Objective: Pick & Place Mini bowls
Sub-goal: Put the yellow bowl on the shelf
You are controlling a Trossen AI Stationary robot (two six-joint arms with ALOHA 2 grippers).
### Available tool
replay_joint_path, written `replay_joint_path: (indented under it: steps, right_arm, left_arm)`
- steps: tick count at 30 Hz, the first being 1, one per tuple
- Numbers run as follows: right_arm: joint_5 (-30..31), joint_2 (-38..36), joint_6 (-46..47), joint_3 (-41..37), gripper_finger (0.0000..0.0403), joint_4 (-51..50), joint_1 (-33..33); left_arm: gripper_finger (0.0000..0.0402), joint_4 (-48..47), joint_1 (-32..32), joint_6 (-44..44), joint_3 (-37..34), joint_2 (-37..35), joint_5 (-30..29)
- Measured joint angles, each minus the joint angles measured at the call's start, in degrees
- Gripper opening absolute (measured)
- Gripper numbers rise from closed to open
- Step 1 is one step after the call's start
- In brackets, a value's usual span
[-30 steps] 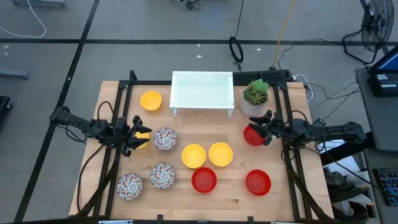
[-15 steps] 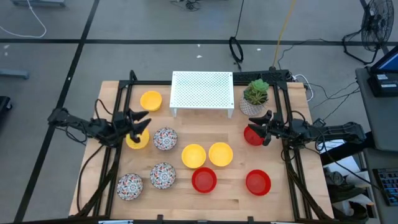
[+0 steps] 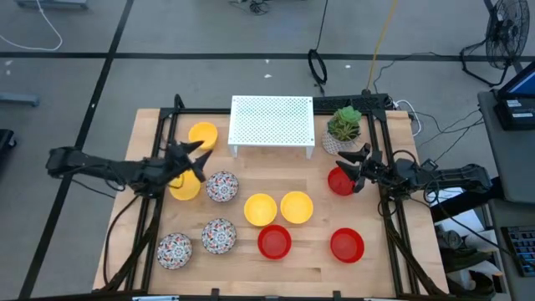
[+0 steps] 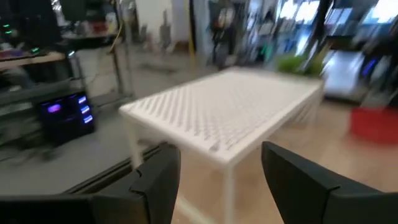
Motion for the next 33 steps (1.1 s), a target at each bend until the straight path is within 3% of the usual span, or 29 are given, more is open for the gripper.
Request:
replay_joint_path:
  steps: [7, 10, 13, 24, 33]
  right_arm:
    - [0.0, 0.0, 0.46, 0.0, 0.0171, -0.44, 0.0]
    - [0.0, 0.0, 0.46, -0.01, 0.0171, -0.44, 0.0]
    - [0.0, 0.0, 0.46, 0.01, 0.0171, -0.44, 0.0]
    - [0.0, 0.0, -2.75, -0.01, 0.0171, -0.44, 0.0]
    - [0.0, 0.0, -2.75, -0.01, 0.0171, -0.44, 0.0]
  left_arm:
    - [0.0225, -27.1, 8.39, -7.37, 11.96, 12.18, 0.94]
    - [0.0225, -38.66, 12.73, -13.43, 16.23, 16.3, 5.33]
    - [0.0225, -44.03, 16.95, -17.35, 18.63, 19.85, 11.53]
    - [0.0225, -39.43, 32.51, -12.83, 19.74, 31.42, 27.02]
    - [0.0225, -31.17, 40.25, -8.47, 19.74, 39.34, 30.21]
